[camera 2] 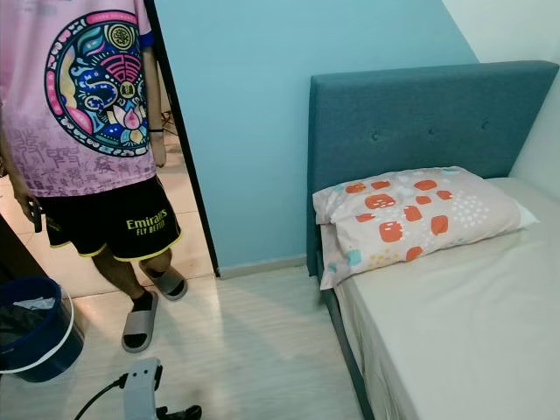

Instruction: Clean up the room

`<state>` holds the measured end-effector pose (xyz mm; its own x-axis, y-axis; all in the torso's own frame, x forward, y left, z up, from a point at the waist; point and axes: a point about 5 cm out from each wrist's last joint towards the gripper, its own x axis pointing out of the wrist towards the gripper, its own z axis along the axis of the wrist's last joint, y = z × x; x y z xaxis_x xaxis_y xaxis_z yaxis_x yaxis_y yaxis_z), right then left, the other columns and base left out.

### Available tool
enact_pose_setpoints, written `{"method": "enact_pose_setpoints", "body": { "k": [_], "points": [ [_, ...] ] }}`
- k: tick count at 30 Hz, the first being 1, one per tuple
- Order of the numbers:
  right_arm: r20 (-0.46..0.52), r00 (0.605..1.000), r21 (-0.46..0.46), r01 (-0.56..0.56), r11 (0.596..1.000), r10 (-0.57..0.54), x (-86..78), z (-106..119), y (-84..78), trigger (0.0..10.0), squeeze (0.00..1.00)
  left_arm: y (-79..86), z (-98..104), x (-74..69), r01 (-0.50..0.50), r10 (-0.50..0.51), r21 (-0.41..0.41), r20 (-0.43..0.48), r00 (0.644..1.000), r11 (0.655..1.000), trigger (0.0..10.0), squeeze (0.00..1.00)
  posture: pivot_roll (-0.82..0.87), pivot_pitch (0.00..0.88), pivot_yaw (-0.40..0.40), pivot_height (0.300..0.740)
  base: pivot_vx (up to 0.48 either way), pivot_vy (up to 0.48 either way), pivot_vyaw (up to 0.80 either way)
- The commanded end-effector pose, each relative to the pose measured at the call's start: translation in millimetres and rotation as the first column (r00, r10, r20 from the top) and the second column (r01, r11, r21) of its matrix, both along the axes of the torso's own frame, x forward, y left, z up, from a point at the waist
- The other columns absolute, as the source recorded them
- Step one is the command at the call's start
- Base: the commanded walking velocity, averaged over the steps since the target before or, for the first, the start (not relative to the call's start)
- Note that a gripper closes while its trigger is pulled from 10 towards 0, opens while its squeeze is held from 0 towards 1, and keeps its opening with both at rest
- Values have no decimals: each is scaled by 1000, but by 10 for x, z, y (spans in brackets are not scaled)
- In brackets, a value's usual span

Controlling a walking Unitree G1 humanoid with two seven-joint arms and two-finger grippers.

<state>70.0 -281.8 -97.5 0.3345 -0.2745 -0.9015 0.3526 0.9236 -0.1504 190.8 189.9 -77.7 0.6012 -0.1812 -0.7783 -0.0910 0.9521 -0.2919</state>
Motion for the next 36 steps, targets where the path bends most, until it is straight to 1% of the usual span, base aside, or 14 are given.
{"method": "enact_pose_setpoints", "body": {
  "k": [1, 6, 8, 11, 14, 15, 19, 23, 26, 28, 29, 32, 34, 36],
  "points": [
    [-6, 1000, -9, 3, 1000, -3, -18, 10, -36, 10000, 0, -46, -29, -44, 5, -5, -17, -21, 1000, 1000, 10000, 0, -49, 0, -31, 740, 0, 0, 0],
    [-9, 1000, -11, 3, 1000, -3, -35, 9, -43, 10000, 0, -49, -49, -85, 12, -12, -12, -33, 999, 1000, 10000, 0, -52, 0, -34, 740, 0, 0, 0],
    [-8, 1000, -13, 5, 1000, -6, -41, 10, -47, 10000, 0, -56, -70, -125, 32, -32, 3, -47, 998, 999, 10000, 0, -52, 0, -33, 740, 0, 0, 0],
    [-7, 1000, -13, 7, 1000, -7, -42, 10, -47, 10000, 0, -59, -78, -140, 41, -40, 10, -53, 998, 999, 10000, 0, -50, 0, -32, 740, 0, 0, 0],
    [5, 1000, 0, 12, 1000, -12, -39, 5, -26, 10000, 0, -39, -114, -221, 60, -57, 37, -80, 995, 998, 10000, 0, -46, 0, -36, 740, 0, 0, 0],
    [5, 1000, 0, 12, 1000, -12, -39, 5, -26, 10000, 0, -39, -114, -221, 60, -57, 37, -80, 995, 998, 10000, 0, -46, 0, -36, 740, 0, 0, 0],
    [32, 999, 23, 29, 999, -30, -26, 2, -3, 10000, 0, 2, -147, -306, 79, -71, 71, -110, 991, 994, 10000, 0, -46, 0, -35, 740, 0, 0, 0],
    [38, 999, 27, 32, 999, -34, -21, 2, 1, 10000, 0, 11, -153, -321, 82, -73, 78, -116, 991, 994, 10000, 0, -46, 0, -35, 740, 0, 0, 0],
    [53, 998, 34, 35, 999, -37, 15, -1, 29, 10000, 0, 29, -168, -359, 109, -95, 103, -134, 986, 989, 10000, 0, -43, 0, -35, 740, 0, 0, 0],
    [53, 998, 34, 35, 999, -37, 15, -1, 29, 10000, 0, 29, -168, -359, 109, -95, 103, -134, 986, 989, 10000, 0, -43, 0, -35, 740, 0, 0, 0],
    [59, 998, 40, 30, 999, -33, 58, -12, 84, 10000, 0, 23, -170, -363, 127, -111, 113, -138, 984, 985, 10000, 0, -43, 0, -35, 740, 0, 0, 0],
    [60, 998, 42, 29, 999, -31, 73, -18, 107, 10000, 0, 19, -171, -362, 133, -117, 115, -139, 983, 984, 10000, 0, -43, 0, -35, 740, 0, 0, 0],
    [64, 998, 49, 22, 999, -26, 111, -36, 184, 10000, 0, -1, -170, -351, 141, -124, 117, -139, 983, 983, 10000, 0, -43, 0, -35, 740, 0, 0, 0],
    [65, 998, 52, 20, 998, -23, 124, -42, 214, 10000, 0, -9, -170, -348, 143, -127, 117, -138, 982, 983, 10000, 0, -43, 0, -35, 740, 0, 0, 0]
  ]
}}
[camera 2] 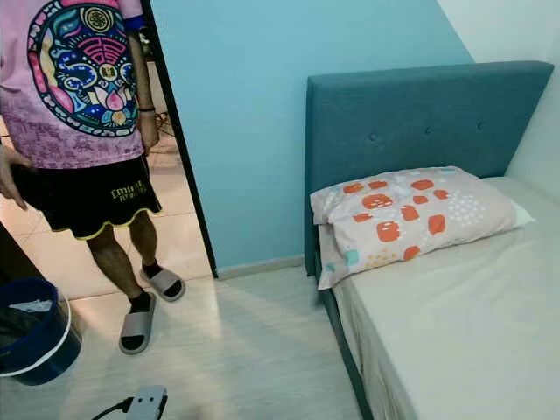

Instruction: Clean up the room

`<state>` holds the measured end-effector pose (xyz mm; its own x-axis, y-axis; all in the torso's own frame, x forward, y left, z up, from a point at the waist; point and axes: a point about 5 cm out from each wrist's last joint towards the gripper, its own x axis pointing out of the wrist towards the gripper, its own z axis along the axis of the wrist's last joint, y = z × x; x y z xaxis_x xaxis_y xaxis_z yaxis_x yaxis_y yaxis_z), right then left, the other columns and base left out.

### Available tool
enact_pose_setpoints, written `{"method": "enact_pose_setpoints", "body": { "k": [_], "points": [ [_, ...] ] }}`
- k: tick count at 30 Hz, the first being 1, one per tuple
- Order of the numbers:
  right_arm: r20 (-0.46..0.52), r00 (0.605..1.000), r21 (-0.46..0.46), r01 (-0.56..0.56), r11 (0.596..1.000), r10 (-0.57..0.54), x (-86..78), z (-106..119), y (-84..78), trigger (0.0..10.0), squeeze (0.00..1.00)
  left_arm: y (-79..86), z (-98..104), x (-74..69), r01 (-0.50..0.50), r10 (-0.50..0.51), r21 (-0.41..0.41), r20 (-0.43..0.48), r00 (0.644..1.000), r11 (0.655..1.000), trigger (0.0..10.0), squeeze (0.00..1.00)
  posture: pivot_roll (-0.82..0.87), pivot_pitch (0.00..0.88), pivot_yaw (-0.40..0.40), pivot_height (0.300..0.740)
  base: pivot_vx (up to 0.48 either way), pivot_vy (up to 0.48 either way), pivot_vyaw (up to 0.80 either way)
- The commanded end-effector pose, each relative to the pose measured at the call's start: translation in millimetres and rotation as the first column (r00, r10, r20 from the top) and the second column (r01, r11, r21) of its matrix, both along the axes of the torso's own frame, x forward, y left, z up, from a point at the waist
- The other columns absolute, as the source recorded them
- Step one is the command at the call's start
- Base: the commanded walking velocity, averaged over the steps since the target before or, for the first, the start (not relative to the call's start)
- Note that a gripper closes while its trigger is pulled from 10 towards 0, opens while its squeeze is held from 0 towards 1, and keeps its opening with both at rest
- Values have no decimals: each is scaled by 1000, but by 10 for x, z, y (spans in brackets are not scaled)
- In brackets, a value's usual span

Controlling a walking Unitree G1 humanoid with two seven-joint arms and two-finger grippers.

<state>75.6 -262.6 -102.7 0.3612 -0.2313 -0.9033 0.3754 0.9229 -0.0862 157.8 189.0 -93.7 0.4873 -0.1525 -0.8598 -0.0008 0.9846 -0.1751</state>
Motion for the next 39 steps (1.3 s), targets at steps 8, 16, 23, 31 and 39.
{"method": "enact_pose_setpoints", "body": {
  "k": [8, 16, 23, 31, 39],
  "points": [
    [29, 1000, 0, -6, 1000, 6, 75, -1, 64, 10000, 0, -16, -14, -23, 33, -33, 17, -19, 999, 999, 10000, 0, -44, 0, -35, 740, 0, 0, 0],
    [20, 1000, -10, -6, 1000, 6, -11, 26, -70, 10000, 0, -1, -20, -41, 38, -37, 27, -25, 999, 999, 10000, 0, -35, 0, -44, 740, 0, 0, 0],
    [25, 1000, -26, -10, 1000, 11, -13, 67, -186, 10000, 0, -4, -16, -29, 42, -41, 30, -22, 999, 999, 10000, 0, -36, 0, -46, 740, 0, 0, 0],
    [39, 999, -16, -24, 1000, 25, 91, 36, -38, 10000, 0, -16, -12, -14, 46, -45, 29, -20, 999, 999, 10000, 0, -39, 0, -43, 740, 0, 0, 0],
    [28, 999, -8, -20, 1000, 21, 57, 27, -37, 10000, 0, -16, -24, -44, 45, -44, 30, -28, 999, 999, 10000, 0, -42, 0, -40, 740, 0, 0, 0]
  ]
}}
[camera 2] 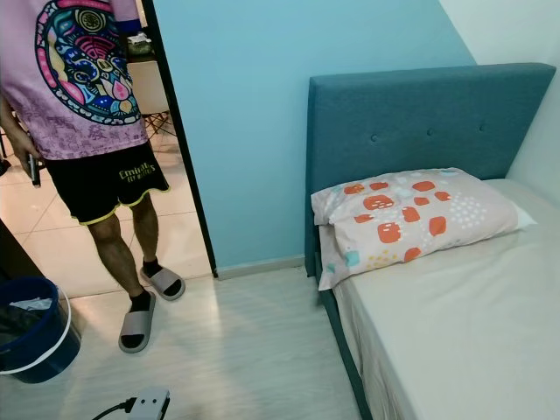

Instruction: Clean up the room

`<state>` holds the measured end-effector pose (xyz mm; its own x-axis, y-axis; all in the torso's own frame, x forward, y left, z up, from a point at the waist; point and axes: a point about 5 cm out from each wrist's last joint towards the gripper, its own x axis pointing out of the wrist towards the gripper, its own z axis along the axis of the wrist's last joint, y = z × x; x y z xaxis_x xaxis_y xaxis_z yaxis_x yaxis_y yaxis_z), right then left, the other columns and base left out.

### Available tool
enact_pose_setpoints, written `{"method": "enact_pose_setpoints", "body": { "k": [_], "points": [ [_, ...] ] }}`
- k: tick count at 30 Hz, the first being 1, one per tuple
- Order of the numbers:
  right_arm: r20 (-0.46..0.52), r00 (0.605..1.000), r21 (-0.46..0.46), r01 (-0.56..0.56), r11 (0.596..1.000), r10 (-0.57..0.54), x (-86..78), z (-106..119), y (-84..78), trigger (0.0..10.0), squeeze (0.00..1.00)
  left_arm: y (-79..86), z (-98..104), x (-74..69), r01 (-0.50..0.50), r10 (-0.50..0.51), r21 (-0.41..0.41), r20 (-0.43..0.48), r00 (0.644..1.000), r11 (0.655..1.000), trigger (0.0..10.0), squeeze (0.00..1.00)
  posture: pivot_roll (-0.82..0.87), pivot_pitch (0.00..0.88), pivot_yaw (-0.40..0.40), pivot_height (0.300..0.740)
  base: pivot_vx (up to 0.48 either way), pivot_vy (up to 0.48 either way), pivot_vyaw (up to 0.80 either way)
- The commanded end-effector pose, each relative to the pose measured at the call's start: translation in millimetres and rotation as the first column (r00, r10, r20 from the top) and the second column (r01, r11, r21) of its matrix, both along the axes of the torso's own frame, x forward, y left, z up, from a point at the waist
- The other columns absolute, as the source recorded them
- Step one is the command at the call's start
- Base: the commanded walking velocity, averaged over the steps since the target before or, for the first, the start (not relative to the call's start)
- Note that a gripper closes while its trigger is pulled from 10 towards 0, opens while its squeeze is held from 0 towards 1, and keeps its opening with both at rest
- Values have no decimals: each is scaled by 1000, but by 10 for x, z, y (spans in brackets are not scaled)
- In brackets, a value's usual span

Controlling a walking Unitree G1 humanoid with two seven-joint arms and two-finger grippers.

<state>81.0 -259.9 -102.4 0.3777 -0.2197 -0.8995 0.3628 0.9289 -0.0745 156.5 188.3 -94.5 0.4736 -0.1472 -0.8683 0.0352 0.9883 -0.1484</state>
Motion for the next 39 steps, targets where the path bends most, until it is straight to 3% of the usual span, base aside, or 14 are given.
{"method": "enact_pose_setpoints", "body": {
  "k": [1, 6, 9, 18, 23, 34, 39],
  "points": [
    [12, 1000, -22, 3, 1000, -3, -38, 47, -152, 10000, 0, -9, -16, -32, 7, -7, 4, -19, 1000, 1000, 10000, 0, -42, 0, -40, 740, 0, 0, 0],
    [11, 1000, -28, 11, 1000, -11, -98, 67, -233, 10000, 0, -19, -18, -34, 9, -9, 3, -19, 1000, 1000, 10000, 0, -42, 0, -40, 740, 0, 0, 0],
    [11, 1000, -25, 10, 1000, -10, -116, 54, -202, 10000, 0, -29, -19, -34, 12, -12, 1, -19, 1000, 1000, 10000, 0, -44, 0, -37, 740, 0, 0, 0],
    [11, 1000, 1, -7, 1000, 7, -28, -26, 88, 10000, 0, -35, -28, -55, 19, -19, 2, -24, 1000, 1000, 10000, 0, -41, 0, -38, 740, 0, 0, 0],
    [12, 1000, 1, -8, 1000, 8, 1, -18, 75, 10000, 0, -29, -26, -53, 19, -19, 3, -23, 1000, 1000, 10000, 0, -38, 0, -39, 740, 0, 0, 0],
    [13, 1000, -17, 8, 1000, -8, -64, 39, -142, 10000, 0, -22, -32, -72, 23, -23, 4, -27, 999, 1000, 10000, 0, -37, 0, -39, 740, 0, 0, 0],
    [33, 999, -14, 4, 1000, -4, 32, 31, -59, 10000, 0, -30, -31, -68, 26, -26, 4, -26, 999, 1000, 10000, 0, -38, 0, -38, 740, 0, 0, 0]
  ]
}}
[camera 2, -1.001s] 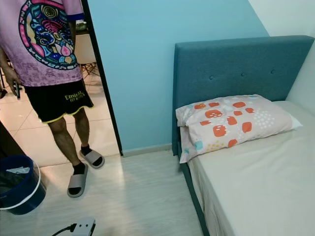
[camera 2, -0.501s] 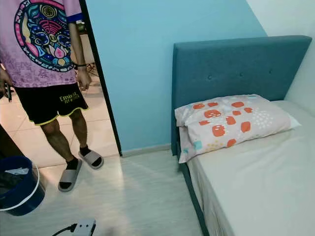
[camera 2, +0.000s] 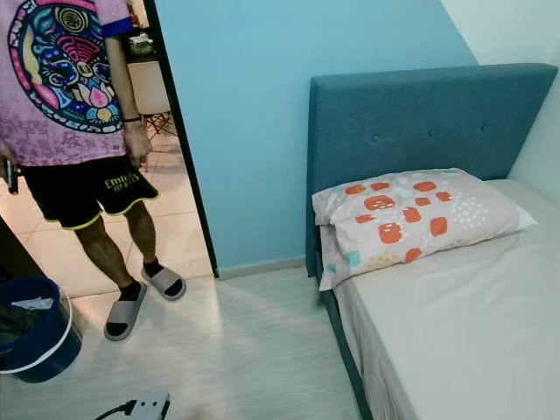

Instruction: Clean up the room

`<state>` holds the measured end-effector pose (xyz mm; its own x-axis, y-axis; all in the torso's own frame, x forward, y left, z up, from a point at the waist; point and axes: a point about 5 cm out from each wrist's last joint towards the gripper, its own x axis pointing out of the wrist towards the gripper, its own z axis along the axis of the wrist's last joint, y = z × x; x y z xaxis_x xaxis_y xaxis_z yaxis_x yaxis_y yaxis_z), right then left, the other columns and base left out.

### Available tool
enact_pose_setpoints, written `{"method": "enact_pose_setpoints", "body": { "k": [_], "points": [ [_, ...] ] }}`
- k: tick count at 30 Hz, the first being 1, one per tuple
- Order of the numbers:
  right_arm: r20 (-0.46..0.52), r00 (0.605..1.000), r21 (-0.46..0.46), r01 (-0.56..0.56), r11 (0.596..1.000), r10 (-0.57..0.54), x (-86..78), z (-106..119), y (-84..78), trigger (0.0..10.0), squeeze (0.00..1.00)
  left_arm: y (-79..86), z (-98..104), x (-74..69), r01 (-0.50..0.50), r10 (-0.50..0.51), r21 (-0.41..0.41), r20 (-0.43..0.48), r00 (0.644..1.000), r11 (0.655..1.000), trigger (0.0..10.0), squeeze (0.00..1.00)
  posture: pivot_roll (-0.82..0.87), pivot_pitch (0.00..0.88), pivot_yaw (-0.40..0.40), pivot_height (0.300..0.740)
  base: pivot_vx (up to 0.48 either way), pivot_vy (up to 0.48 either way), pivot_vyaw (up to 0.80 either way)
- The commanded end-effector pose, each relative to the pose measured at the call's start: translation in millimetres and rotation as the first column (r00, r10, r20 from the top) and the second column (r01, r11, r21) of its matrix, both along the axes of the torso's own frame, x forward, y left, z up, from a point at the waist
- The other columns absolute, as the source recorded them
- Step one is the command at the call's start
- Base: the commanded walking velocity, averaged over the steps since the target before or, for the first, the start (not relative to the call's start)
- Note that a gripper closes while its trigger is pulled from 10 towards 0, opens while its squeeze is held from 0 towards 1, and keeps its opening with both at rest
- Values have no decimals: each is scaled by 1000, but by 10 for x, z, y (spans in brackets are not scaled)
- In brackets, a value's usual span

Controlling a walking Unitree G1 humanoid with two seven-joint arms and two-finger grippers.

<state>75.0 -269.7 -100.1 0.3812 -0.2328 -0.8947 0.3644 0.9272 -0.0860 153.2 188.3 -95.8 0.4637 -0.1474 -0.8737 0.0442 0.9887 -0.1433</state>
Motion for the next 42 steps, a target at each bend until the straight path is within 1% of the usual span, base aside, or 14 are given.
{"method": "enact_pose_setpoints", "body": {
  "k": [1, 7, 10, 14, 16, 21, 29, 31, 33, 34, 35, 37, 40, 42],
  "points": [
    [29, 1000, 0, 3, 1000, -3, 92, 7, 39, 10000, 0, -29, -18, -34, 15, -15, -1, -17, 1000, 1000, 10000, 0, -38, 0, -38, 740, 0, 0, 0],
    [69, 997, -15, -44, 999, 45, 288, 10, 190, 10000, 0, -40, -10, -7, 18, -17, 6, -9, 1000, 1000, 10000, 0, -49, 0, -37, 740, 0, 0, 0],
    [74, 995, -26, -67, 997, 69, 312, 19, 190, 10000, 0, -39, -4, 10, 11, -11, 10, -4, 1000, 1000, 10000, 0, -48, 0, -39, 740, 0, 0, 0],
    [79, 995, -34, -65, 997, 67, 276, 44, 84, 10000, 0, -22, 11, 44, -21, 21, 2, 6, 1000, 1000, 10000, 0, -52, 0, -37, 740, 0, 0, 0],
    [84, 993, -56, -73, 996, 78, 230, 105, -112, 10000, 0, 8, 20, 60, -59, 59, -2, 8, 998, 998, 10000, 0, -52, 0, -37, 740, 0, 0, 0],
    [79, 991, -76, -99, 992, 105, 229, 137, -193, 10000, 0, 18, 17, 53, -58, 58, 3, 3, 998, 998, 10000, 0, -52, 0, -37, 740, 0, 0, 0],
    [76, 984, -68, -156, 985, 161, 425, 86, 76, 10000, 0, 0, 12, 48, -59, 59, 3, 3, 998, 998, 10000, 0, -47, 0, -38, 740, 0, 0, 681],
    [105, 980, -73, -162, 984, 169, 542, 99, 158, 10000, 0, 2, 19, 63, -68, 68, 2, 10, 998, 998, 10000, 0, -46, 0, -41, 740, 0, 0, 0],
    [140, 975, -83, -162, 983, 173, 636, 137, 151, 10000, 0, 7, 26, 80, -82, 82, -2, 18, 996, 997, 10000, 0, -50, 0, -38, 740, 0, 0, 0],
    [188, 966, -94, -165, 982, 181, 762, 197, 131, 10000, 0, 15, 35, 98, -97, 97, -3, 25, 995, 995, 10000, 0, -51, 0, -38, 740, 0, 0, 0],
    [188, 966, -94, -165, 982, 181, 762, 197, 131, 10000, 0, 15, 35, 98, -97, 97, -3, 25, 995, 995, 10000, 0, -51, 0, -38, 740, 0, 0, 0],
    [282, 928, -114, -221, 969, 245, 1066, 349, 121, 10000, 0, 10, 51, 140, -108, 108, -2, 39, 993, 994, 10000, 0, -53, 0, -38, 740, 0, 0, 0],
    [308, 910, -124, -251, 960, 278, 1168, 404, 128, 10000, 0, 3, 55, 153, -109, 109, -2, 43, 993, 994, 10000, 0, -53, 0, -38, 740, 0, 0, 0],
    [387, 860, -163, -291, 943, 333, 1418, 560, 154, 10000, 0, -27, 67, 186, -102, 102, -7, 57, 993, 995, 10000, 0, -46, 0, -37, 740, 0, 0, 0]
  ]
}}
